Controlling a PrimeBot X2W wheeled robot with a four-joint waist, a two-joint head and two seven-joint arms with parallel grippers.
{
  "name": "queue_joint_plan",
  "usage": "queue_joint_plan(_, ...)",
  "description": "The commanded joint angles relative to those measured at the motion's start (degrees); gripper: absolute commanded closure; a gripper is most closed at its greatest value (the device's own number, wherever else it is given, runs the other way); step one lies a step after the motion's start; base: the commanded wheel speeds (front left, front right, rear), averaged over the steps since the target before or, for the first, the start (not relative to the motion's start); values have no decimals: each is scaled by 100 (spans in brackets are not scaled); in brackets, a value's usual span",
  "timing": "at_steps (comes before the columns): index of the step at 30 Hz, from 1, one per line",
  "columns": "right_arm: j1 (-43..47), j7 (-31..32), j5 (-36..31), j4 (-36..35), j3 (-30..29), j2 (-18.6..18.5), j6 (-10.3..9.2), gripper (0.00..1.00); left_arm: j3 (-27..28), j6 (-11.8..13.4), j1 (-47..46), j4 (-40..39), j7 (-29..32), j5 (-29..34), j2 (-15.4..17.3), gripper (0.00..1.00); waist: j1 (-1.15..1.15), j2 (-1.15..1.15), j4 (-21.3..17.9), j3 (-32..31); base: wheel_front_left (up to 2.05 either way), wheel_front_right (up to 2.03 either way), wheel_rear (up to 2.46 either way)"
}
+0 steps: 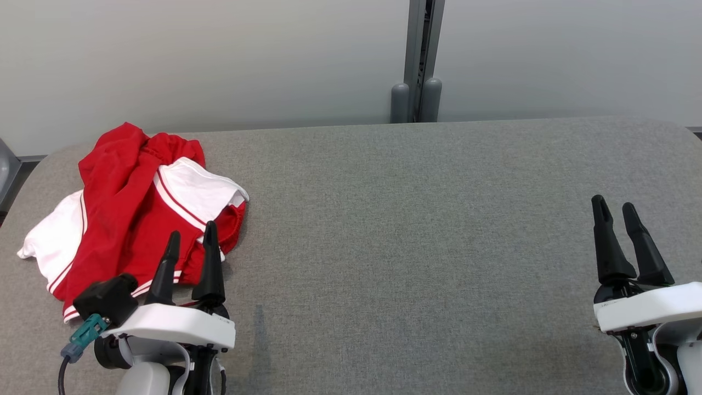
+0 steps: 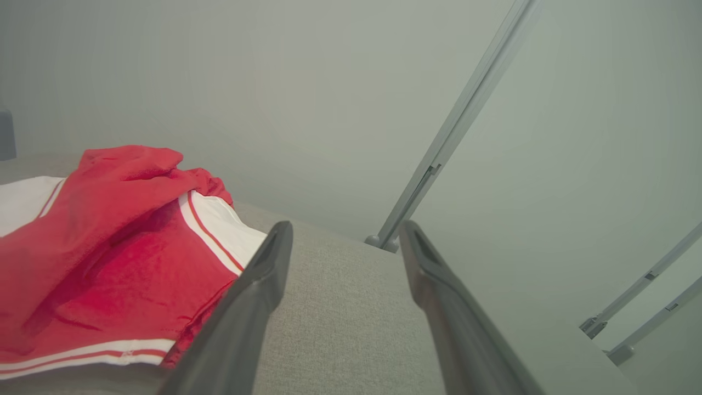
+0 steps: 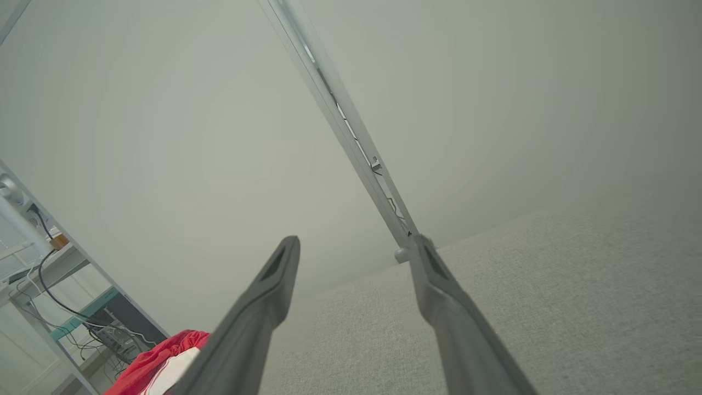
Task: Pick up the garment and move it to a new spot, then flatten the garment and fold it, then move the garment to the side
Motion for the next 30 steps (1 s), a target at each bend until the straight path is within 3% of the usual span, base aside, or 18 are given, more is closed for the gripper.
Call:
queue_joint_plan(1,-29,-78,-203,-38,-42,-46,27,0,-15,50,-152,-52,-58,204,39,0,0,0,4,3,0,0,0)
queue_joint_plan(30,24,-544,-1607,261,78,-166,30,0,-226,299,-153,-56,-384,1747,75,0,0,0,49,61,0,0,0)
